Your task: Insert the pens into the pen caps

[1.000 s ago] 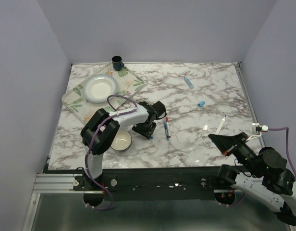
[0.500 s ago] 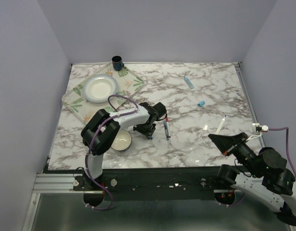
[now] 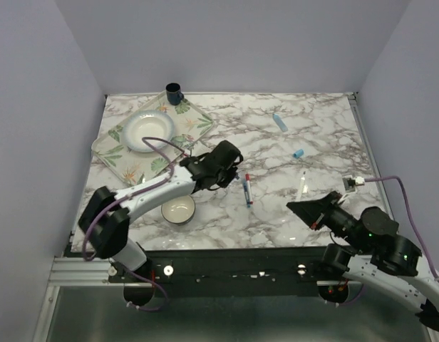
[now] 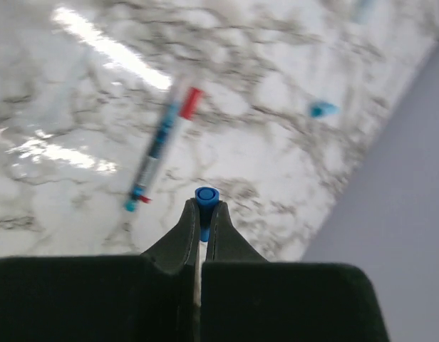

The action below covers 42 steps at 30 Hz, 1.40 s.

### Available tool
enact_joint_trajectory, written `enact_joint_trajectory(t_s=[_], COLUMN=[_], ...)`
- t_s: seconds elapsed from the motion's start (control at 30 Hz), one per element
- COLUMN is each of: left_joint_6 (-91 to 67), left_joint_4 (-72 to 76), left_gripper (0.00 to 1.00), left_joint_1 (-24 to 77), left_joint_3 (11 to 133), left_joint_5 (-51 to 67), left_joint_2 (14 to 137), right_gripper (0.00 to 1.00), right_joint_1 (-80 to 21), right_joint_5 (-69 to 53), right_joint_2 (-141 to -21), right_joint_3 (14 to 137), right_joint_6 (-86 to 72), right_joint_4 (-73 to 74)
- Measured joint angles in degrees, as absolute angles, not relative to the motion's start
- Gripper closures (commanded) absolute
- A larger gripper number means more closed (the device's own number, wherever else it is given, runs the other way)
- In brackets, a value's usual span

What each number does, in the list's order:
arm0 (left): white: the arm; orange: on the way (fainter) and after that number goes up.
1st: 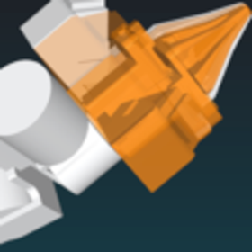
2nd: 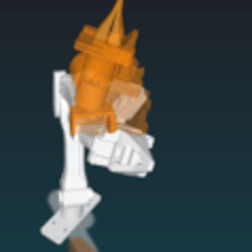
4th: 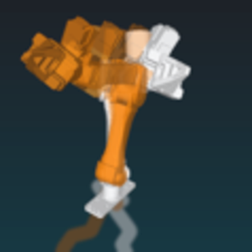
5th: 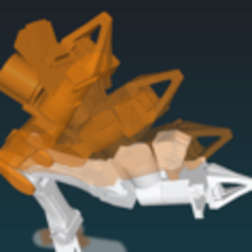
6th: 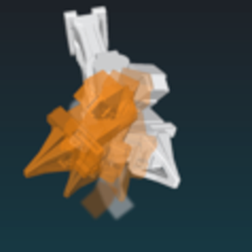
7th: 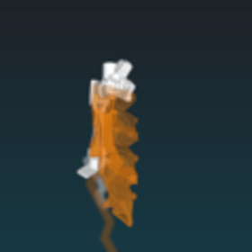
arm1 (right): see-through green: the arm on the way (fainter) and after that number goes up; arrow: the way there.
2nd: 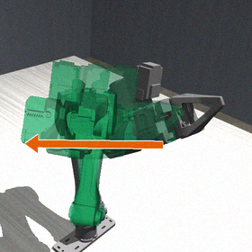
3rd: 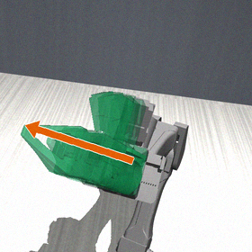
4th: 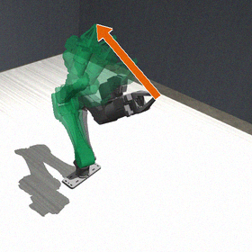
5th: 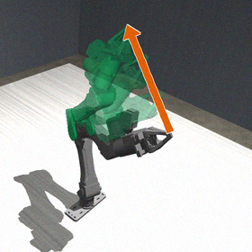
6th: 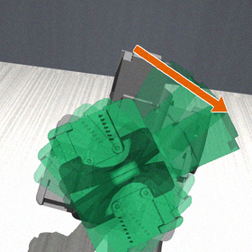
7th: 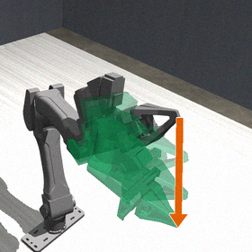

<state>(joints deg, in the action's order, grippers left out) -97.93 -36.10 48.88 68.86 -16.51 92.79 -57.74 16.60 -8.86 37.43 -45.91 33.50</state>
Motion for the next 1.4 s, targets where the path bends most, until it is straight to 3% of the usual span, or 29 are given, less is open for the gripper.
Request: enact_joint_trajectory(t_s=[0.23,0.5,0.77,1.4], left_joint_6=[-78.6,-67.0,-65.6,-65.4], left_joint_4=[-1.0,18.6,26.0,31.6], left_gripper=[1.0,1.0,1.0,1.0], left_joint_1=[46.8,42.2,41.1,41.1], left_joint_3=[52.8,47.7,45.0,40.5], left_joint_5=[-12.9,2.7,13.9,20.7], left_joint_2=[69.4,66.7,65.9,61.2], right_gripper=[0.99,0.99,0.99,0.99], right_joint_1=[-57.7,-57.7,-57.7,-57.7], right_joint_5=[5.7,-4.3,-7.1,-5.0], right_joint_2=[-19.2,-30.9,-38.7,-39.6], right_joint_3=[30.5,29.4,30.4,33.5], right_joint_6=[-45.4,-42.8,-41.9,-41.9], right_joint_4=[22.2,8.8,3.8,2.9])
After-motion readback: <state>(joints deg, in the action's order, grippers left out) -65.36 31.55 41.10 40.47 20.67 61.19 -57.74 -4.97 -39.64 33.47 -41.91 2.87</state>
